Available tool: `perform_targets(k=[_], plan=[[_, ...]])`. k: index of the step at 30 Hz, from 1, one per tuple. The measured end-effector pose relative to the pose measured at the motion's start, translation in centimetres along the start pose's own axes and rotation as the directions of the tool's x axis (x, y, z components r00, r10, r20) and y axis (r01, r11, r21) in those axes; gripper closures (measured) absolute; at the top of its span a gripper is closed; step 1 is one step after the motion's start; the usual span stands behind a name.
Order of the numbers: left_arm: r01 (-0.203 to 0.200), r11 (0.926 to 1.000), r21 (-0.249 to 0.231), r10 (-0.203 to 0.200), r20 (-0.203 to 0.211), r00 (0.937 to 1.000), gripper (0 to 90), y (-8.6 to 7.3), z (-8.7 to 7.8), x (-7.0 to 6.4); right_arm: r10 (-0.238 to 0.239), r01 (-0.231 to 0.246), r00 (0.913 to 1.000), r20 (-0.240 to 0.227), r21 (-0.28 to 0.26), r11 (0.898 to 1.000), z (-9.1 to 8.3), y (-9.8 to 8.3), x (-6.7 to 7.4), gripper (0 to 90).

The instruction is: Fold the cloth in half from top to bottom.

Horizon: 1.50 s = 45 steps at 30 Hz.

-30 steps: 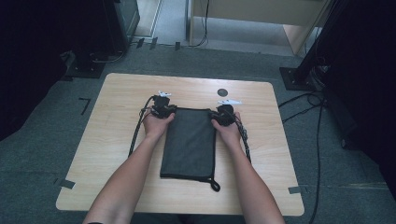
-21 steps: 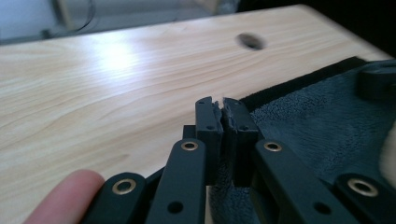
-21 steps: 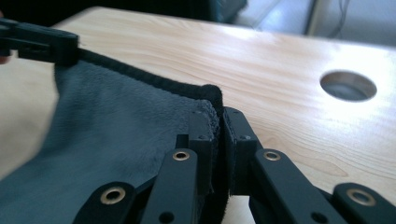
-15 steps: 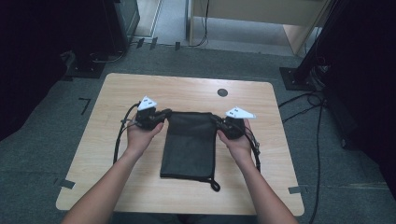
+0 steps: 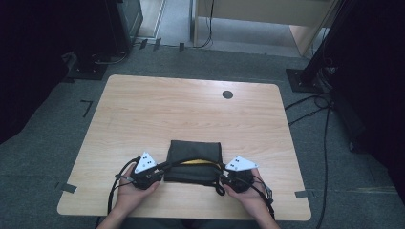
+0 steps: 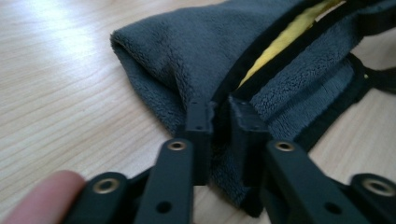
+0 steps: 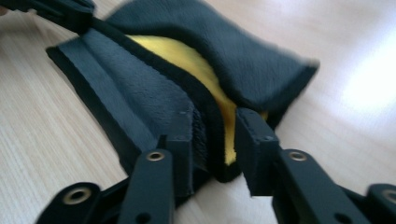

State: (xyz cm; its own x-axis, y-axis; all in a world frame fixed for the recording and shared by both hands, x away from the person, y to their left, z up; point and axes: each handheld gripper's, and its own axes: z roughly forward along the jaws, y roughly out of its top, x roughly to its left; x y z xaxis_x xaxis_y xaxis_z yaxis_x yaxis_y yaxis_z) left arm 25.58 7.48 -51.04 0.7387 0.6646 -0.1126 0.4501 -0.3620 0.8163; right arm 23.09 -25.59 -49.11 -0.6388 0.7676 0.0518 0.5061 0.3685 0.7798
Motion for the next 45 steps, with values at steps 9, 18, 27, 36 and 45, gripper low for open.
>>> perform_targets(k=[9, 18, 27, 36, 45], plan=[[0.011, 0.9995, -0.031, -0.010, 0.025, 0.9996, 63.6, -0.2, -0.1, 0.6, 0.068, -0.082, 0.9923, -0.103, -0.136, 0.987, -1.1, 0.9, -1.0, 54.1], [0.011, 0.9990, -0.043, -0.008, 0.052, 0.9986, 65.0, -0.1, -0.4, 0.3, 0.058, -0.074, 0.9937, -0.096, -0.167, 0.983, -0.7, 1.1, -0.1, 62.6], [-0.017, 0.9986, -0.049, 0.022, 0.092, 0.9955, 63.5, 0.1, -1.0, -0.1, -0.038, 0.033, 0.9972, -0.064, -0.075, 0.997, 0.2, 0.6, 0.8, 68.6], [-0.049, 0.9988, -0.007, 0.050, 0.066, 0.9966, 61.5, 0.1, -0.9, -0.6, 0.000, -0.006, 0.9978, -0.067, -0.088, 0.996, -1.1, 0.4, 0.5, 63.2], [-0.140, 0.9880, 0.065, 0.138, 0.042, 0.9896, 62.9, -0.4, -0.5, -1.2, -0.035, 0.031, 0.9959, -0.083, -0.044, 0.999, 0.2, -0.7, 1.0, 60.5]])
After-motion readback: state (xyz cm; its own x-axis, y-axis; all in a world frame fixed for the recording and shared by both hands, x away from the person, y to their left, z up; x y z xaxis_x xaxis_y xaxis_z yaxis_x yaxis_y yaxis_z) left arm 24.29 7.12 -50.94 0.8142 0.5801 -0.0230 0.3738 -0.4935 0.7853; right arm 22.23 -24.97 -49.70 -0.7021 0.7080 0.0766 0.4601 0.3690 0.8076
